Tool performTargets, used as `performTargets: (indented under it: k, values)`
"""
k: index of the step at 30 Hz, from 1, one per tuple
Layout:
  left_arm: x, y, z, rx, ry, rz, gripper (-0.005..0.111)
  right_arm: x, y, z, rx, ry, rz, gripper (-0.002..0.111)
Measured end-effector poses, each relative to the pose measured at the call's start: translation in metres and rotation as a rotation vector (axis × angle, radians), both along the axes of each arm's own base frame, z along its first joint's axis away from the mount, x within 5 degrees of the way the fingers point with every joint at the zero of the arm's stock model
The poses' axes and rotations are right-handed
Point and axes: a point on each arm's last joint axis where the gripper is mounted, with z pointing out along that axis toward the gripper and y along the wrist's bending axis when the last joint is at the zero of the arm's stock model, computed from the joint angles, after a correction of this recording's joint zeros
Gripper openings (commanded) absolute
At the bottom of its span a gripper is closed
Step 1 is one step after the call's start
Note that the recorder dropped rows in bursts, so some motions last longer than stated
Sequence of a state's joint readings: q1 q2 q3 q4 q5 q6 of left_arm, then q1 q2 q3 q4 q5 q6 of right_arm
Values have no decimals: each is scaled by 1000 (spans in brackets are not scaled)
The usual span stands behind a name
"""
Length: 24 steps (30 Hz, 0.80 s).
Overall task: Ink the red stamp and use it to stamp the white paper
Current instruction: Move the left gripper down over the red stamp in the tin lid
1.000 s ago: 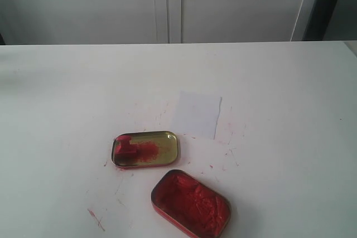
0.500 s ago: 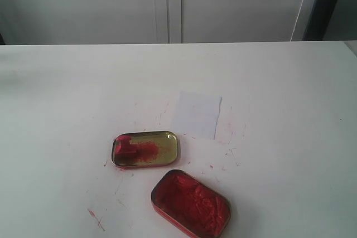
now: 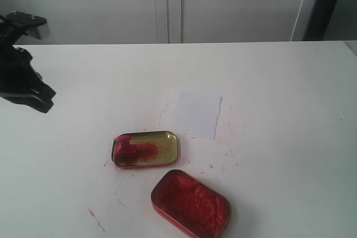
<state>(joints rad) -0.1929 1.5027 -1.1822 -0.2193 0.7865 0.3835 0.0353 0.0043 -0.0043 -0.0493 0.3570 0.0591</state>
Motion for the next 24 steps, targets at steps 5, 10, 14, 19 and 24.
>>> performTargets:
  k: [5,10,14,19,24]
  values:
    - [26,-44,-11,10,12,-128,0,0,0,0,0,0,0,0]
    - [42,-75,-19,31,43,-249,0,0,0,0,0,0,0,0]
    - [47,-91,-24,48,57,-329,0,0,0,0,0,0,0,0]
    - [47,-107,-27,65,71,-428,0,0,0,0,0,0,0,0]
    - [39,-122,-34,102,61,-634,0,0,0,0,0,0,0,0]
